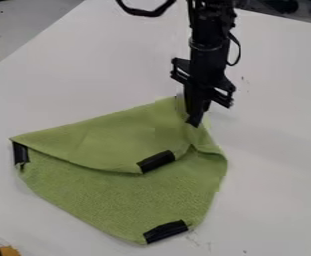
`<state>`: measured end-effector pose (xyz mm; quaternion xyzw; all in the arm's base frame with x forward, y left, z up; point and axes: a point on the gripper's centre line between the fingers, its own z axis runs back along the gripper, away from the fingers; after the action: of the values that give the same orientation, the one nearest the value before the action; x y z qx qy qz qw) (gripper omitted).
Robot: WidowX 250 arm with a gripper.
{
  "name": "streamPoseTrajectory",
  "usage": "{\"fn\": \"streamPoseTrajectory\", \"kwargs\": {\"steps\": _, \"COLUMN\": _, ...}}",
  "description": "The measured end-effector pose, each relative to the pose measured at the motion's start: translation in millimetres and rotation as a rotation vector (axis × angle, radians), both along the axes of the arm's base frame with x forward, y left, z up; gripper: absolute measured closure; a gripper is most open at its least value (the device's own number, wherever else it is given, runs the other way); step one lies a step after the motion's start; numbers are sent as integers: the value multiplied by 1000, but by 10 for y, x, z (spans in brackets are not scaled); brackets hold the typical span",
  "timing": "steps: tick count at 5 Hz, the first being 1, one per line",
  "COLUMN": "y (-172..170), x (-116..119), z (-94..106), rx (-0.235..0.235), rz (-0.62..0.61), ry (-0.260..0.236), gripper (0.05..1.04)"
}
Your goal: Unfolded the cloth from left to right
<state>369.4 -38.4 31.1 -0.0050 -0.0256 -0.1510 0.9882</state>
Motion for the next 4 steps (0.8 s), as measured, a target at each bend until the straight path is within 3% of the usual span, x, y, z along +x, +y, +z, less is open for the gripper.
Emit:
{"fn": "streamPoseTrajectory", "kwargs": {"steps": 1, "y": -100, "x": 31, "z": -135, "rx": -28, "rz": -47, "ry": 24, "gripper": 1005}}
{"fn": "streamPoseTrajectory", "kwargs": {"steps": 2, "y": -228, "x": 70, "z": -173, "rx": -70, "rz": -86, "ry": 39, "gripper": 855}}
{"fn": "streamPoseTrajectory", "kwargs": {"steps": 4, "y": -494, "x": 123, "z": -111, "rx": -102, "rz": -171, "ry": 53, "gripper": 295}}
